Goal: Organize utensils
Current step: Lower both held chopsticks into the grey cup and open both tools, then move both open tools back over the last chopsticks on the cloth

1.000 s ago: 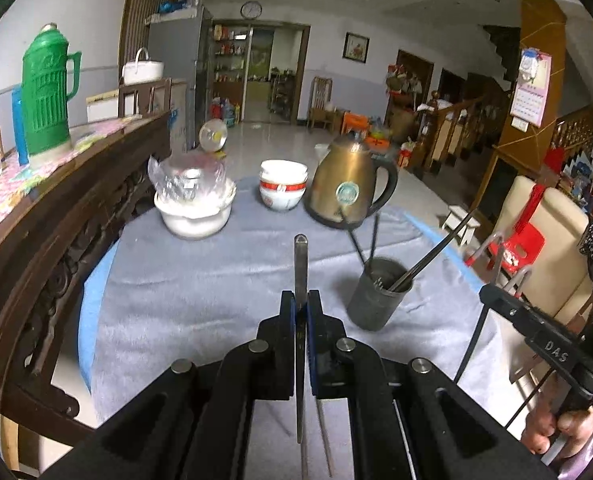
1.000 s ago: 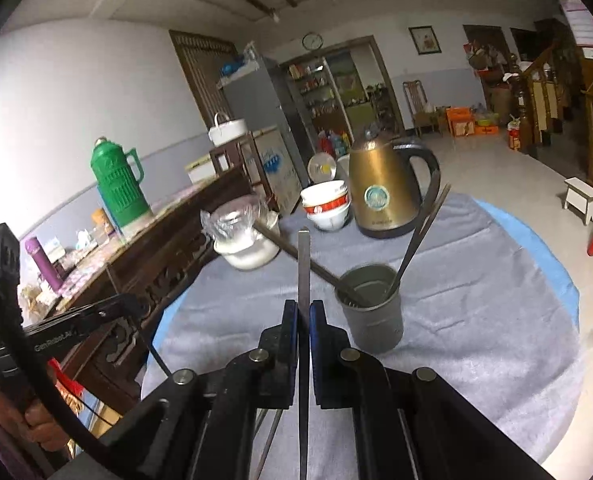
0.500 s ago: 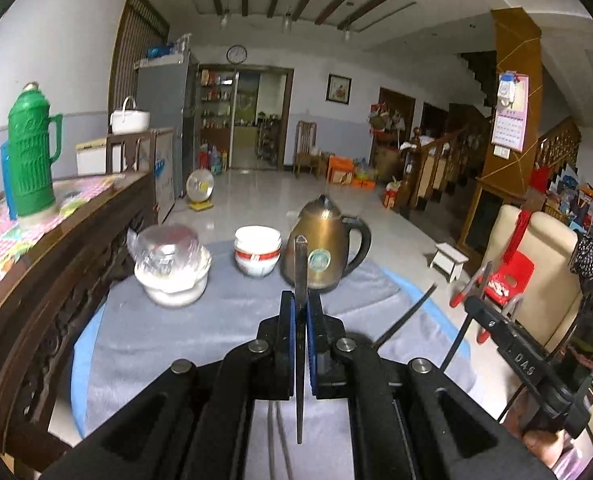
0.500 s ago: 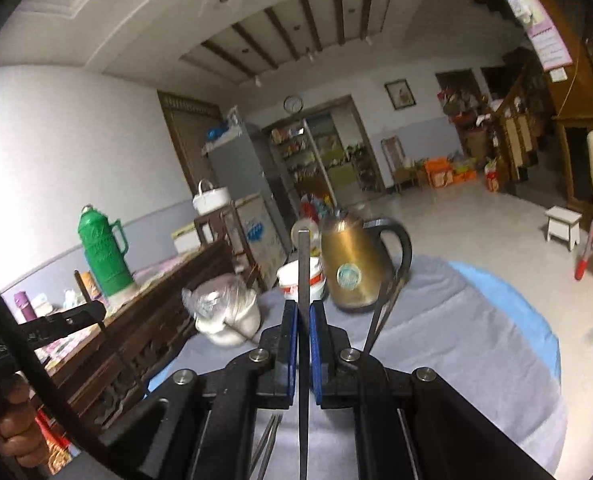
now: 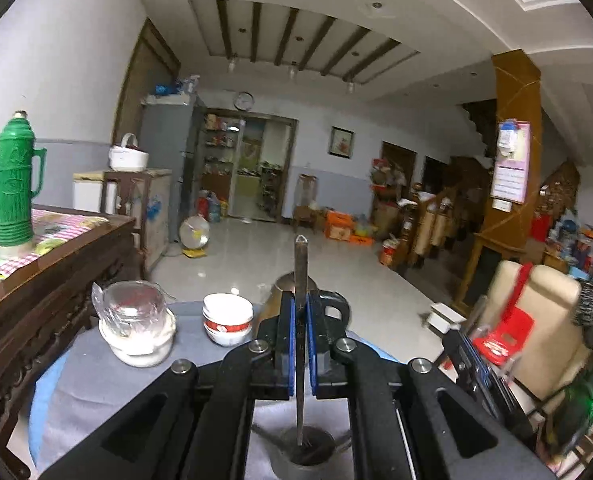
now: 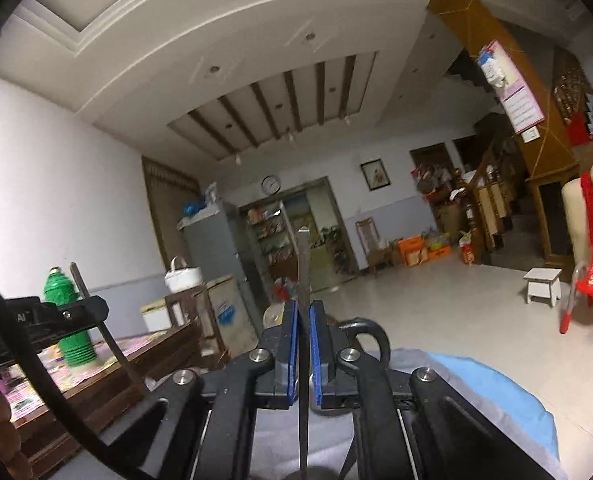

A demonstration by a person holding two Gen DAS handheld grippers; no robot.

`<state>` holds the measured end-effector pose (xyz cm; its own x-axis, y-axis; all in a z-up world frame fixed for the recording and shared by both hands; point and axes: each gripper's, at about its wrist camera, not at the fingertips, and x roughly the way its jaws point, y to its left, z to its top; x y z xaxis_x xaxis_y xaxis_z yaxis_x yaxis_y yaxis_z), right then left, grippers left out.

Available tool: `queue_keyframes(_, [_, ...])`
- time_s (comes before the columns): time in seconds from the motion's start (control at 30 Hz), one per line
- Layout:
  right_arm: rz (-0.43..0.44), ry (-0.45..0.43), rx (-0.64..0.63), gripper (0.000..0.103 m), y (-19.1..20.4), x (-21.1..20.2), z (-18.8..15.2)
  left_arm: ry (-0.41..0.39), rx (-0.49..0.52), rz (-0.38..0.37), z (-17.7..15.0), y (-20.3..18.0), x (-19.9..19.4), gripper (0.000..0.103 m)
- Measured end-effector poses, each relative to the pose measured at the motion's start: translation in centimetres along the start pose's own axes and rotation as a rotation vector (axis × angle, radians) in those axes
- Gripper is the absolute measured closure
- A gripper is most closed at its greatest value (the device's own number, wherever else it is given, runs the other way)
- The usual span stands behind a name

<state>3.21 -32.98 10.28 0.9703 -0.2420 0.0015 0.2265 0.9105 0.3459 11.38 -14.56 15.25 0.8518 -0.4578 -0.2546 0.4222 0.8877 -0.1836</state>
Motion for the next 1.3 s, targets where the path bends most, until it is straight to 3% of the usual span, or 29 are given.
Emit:
queue_keyframes(0.2, [-0.036, 0.046, 0.002, 0.097, -0.1, 3.1, -2.8, 0.000, 0.011, 0.065, -2.2, -1.2, 3.4, 0.098])
queue_keyframes(0.43, [-0.025, 0.146, 0.023, 0.096, -1.3, 3.2, -4.8, 0.140, 0.006, 0.071, -5.5, -0.9, 7.2, 0.097])
queue_keyframes(0.57, [-0.006, 0.186, 0.031, 0.096, -2.3, 2.5, -5.0, 0.211, 0.033, 0.044, -6.4, -1.2, 7.7, 0.097])
queue_keyframes(0.7, [0.031, 0.248, 0.041, 0.095, -3.3, 2.2, -5.4, 0.208, 0.073, 0.033, -6.1, -1.5, 5.9, 0.097])
queue_keyframes(0.77, [0.050, 0.282, 0.051, 0.095, -3.6, 2.1, -5.6, 0.202, 0.085, 0.024, -5.5, -1.4, 4.6, 0.090])
queue_keyframes(0.83, [0.074, 0.318, 0.067, 0.093, -3.9, 2.1, -5.7, 0.186, 0.088, 0.018, -4.7, -1.0, 3.0, 0.070])
queue_keyframes(0.97, [0.113, 0.356, 0.077, 0.092, -3.7, 1.3, -5.7, 0.135, 0.076, 0.026, -3.0, 0.9, -0.4, 0.052])
queue_keyframes(1.03, [0.136, 0.355, 0.092, 0.081, -3.5, 0.4, -5.6, 0.120, 0.089, 0.065, -2.4, 2.1, -2.6, 0.038])
queue_keyframes(1.07, [0.143, 0.353, 0.105, 0.075, -3.6, 0.0, -5.5, 0.118, 0.095, 0.076, -2.3, 2.5, -3.1, 0.036])
queue_keyframes(1.13, [0.172, 0.333, 0.149, 0.032, -4.1, -1.8, -5.3, 0.109, 0.117, 0.117, -2.4, 4.0, -4.9, 0.033])
queue_keyframes(1.23, [0.180, 0.244, 0.141, 0.032, -4.0, -5.2, -4.9, 0.119, 0.146, 0.174, -3.5, 6.2, -6.4, 0.028])
queue_keyframes(1.3, [0.180, 0.245, 0.114, 0.033, -3.7, -6.4, -4.9, 0.153, 0.152, 0.207, -4.8, 7.9, -6.6, 0.028])
